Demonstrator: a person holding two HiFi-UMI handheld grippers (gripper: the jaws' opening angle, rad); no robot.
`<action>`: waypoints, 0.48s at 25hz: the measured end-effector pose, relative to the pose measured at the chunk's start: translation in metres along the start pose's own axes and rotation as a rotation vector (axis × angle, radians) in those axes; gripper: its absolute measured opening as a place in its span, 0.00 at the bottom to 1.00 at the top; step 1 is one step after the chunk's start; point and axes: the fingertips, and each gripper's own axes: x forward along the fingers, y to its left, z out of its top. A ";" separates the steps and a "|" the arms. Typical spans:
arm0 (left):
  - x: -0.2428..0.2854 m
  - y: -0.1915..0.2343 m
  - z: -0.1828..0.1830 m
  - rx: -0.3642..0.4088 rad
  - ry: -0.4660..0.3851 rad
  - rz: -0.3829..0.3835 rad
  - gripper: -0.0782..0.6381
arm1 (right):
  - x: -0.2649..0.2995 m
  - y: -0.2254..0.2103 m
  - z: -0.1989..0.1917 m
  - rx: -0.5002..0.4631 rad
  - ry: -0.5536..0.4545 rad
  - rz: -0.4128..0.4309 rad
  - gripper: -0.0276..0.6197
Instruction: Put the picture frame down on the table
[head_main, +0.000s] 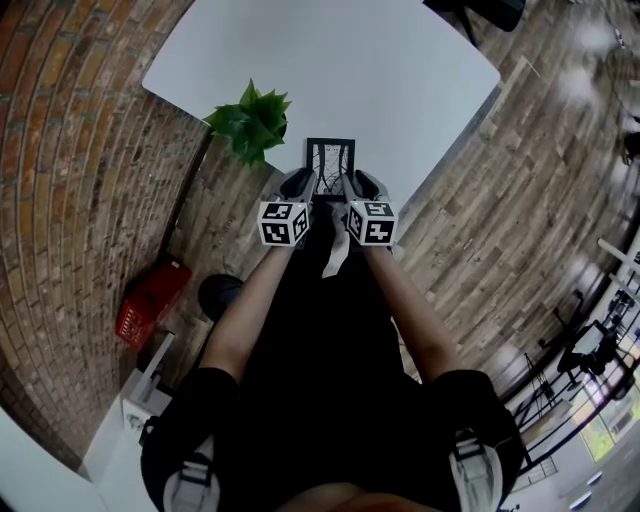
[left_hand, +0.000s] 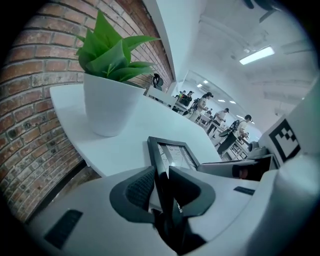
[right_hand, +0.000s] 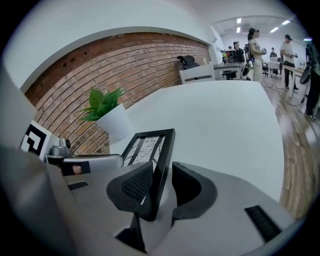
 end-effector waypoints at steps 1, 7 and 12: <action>0.000 0.001 0.000 0.024 0.007 0.006 0.25 | -0.001 -0.001 0.000 0.001 -0.001 -0.006 0.20; -0.008 0.001 0.009 0.084 0.014 0.012 0.31 | -0.015 -0.001 0.001 -0.007 -0.010 -0.017 0.23; -0.016 -0.003 0.016 0.113 0.000 -0.007 0.31 | -0.032 0.017 0.008 -0.121 -0.008 0.006 0.23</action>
